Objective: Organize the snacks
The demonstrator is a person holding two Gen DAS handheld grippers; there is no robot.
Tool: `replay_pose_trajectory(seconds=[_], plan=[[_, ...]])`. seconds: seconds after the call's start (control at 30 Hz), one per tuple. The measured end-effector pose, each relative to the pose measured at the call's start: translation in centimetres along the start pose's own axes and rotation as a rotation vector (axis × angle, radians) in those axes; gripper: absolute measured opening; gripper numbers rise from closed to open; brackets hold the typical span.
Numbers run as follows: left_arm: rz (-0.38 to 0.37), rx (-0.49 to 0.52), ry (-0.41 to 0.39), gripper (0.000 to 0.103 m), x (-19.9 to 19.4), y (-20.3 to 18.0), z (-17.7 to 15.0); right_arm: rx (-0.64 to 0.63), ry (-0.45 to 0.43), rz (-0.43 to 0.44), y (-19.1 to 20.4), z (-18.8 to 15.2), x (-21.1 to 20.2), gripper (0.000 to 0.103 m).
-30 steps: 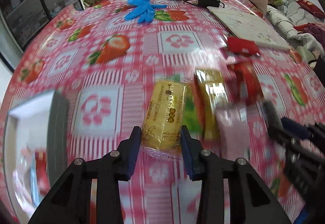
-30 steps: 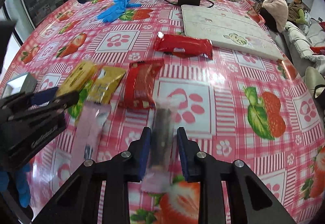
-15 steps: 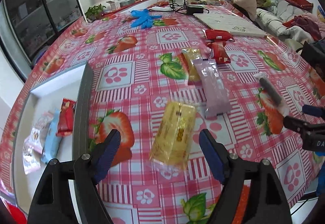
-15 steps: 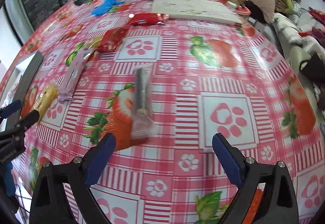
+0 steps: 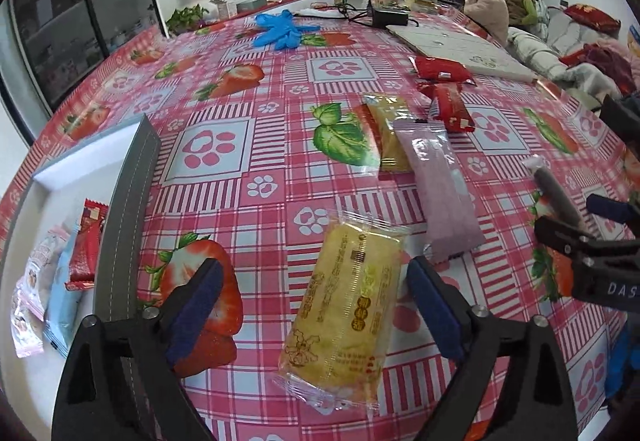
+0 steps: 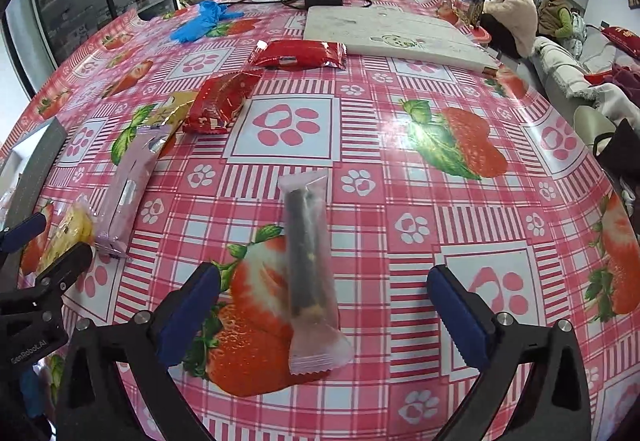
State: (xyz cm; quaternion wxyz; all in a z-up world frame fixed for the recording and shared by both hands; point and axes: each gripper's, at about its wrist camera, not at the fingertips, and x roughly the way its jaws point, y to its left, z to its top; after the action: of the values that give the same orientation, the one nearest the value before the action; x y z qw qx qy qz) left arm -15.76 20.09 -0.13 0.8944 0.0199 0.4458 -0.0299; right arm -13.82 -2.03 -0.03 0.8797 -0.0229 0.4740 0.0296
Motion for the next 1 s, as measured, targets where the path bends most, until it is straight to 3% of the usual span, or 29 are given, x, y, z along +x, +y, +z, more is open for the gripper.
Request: replay_pose_trajectory(seconds=[0.07, 1.0], plan=[[-0.023, -0.050, 0.025, 0.103, 0.45, 0.75, 0.12, -0.004, -0.011, 0.005, -0.07, -0.21, 0.04, 0.103], [-0.012, -0.044, 0.012, 0.103, 0.18, 0.41, -0.19, -0.003, -0.028, 0.004, -0.08, -0.40, -0.13, 0.103]])
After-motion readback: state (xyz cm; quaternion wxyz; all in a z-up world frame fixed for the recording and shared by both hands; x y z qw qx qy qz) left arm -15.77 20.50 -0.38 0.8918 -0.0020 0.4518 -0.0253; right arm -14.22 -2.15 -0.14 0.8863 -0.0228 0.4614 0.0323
